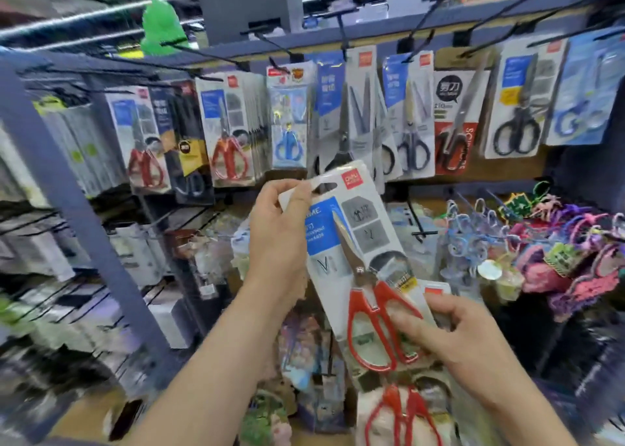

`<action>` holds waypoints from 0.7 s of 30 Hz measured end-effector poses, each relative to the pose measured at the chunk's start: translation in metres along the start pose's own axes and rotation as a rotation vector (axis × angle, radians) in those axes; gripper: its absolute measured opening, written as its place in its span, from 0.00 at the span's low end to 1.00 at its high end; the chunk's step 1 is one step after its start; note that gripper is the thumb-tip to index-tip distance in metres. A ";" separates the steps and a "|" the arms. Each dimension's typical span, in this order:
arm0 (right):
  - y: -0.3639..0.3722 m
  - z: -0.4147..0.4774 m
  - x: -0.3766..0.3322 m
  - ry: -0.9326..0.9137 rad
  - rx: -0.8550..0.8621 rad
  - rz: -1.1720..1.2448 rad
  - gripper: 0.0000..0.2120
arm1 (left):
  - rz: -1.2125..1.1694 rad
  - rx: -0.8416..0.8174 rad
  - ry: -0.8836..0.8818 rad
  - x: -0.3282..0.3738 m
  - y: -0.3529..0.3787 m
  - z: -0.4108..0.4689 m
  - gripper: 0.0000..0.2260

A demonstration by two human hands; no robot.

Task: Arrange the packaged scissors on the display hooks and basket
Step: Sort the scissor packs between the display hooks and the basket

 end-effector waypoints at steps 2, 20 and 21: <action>0.016 0.009 -0.002 -0.012 0.041 0.001 0.23 | -0.001 -0.067 0.007 0.009 -0.006 0.015 0.04; -0.026 0.089 -0.057 -0.265 0.106 -0.059 0.28 | -0.259 -0.327 -0.112 0.025 0.088 0.083 0.05; -0.035 0.093 -0.059 -0.272 0.111 -0.060 0.27 | -0.258 -0.338 -0.103 0.027 0.098 0.085 0.05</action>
Point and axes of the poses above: each hand's wrist, its own z-axis towards the middle knuckle, its own y-axis out of the palm, x = y × z, the point moved 10 cm from there along z, towards the middle knuckle, and after that the axes turned 6 degrees about -y, right-handed, at the moved point
